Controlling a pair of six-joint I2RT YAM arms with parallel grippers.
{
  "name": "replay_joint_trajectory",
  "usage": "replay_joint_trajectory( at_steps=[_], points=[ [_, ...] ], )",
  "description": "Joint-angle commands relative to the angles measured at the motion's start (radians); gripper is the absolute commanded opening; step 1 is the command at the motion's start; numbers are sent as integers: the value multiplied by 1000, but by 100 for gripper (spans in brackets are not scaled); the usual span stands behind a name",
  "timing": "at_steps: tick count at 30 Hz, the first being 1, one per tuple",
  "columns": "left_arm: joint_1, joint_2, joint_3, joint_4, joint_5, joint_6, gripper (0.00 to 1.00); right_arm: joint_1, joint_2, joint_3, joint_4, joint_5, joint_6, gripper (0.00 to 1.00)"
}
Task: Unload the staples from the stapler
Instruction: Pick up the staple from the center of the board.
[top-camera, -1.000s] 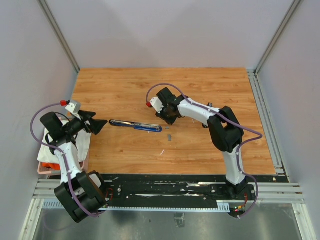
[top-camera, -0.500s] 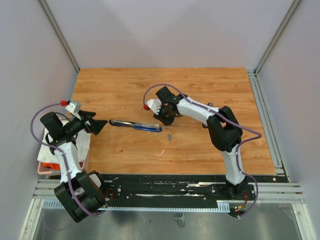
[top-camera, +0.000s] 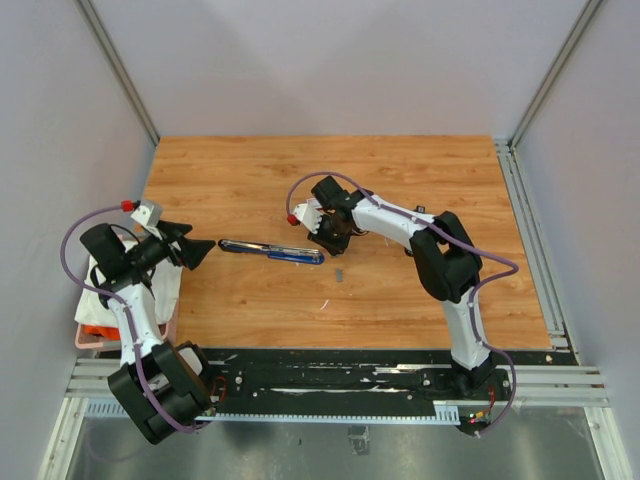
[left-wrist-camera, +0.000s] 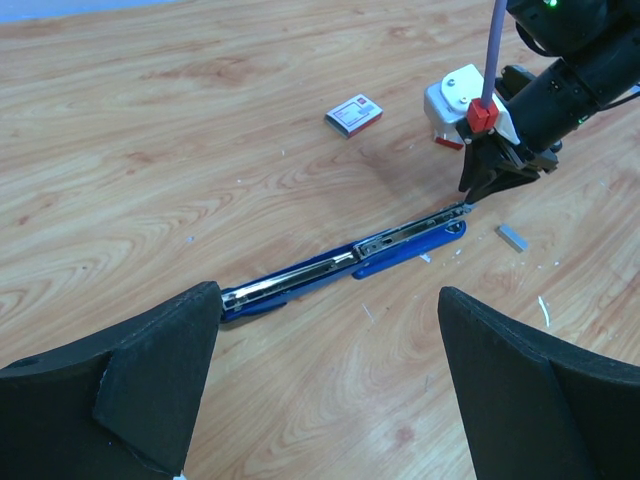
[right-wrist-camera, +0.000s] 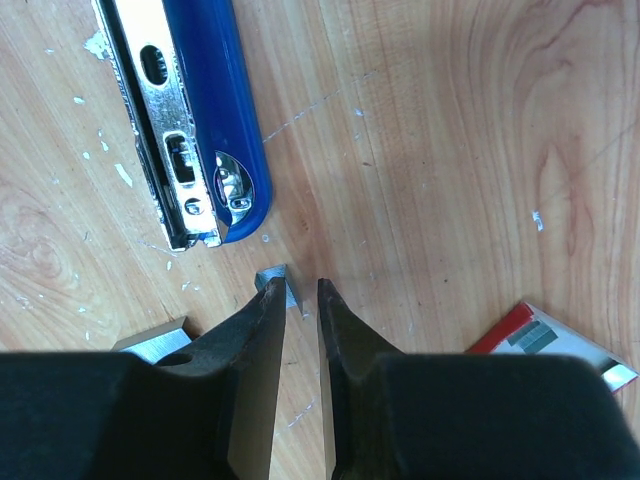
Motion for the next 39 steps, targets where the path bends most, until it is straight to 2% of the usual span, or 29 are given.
replay_joint_trajectory(
  at_steps=[1, 6, 11, 18, 27, 39],
  points=[
    [8, 4, 30, -14, 21, 15, 98, -1, 25, 23, -27, 6, -16, 20],
    [7, 4, 30, -19, 22, 18, 98, -2, 34, 21, -28, 10, -17, 16],
    [7, 3, 32, -20, 24, 21, 98, -2, 36, 21, -28, 15, -17, 1],
    [7, 6, 34, -23, 26, 21, 98, -4, 6, 35, -35, 12, 7, 1],
    [37, 9, 35, -26, 28, 24, 98, -57, -44, 113, -41, 109, 68, 1],
    [37, 11, 37, -31, 29, 28, 98, -162, 19, 169, -23, 214, 144, 0]
  ],
)
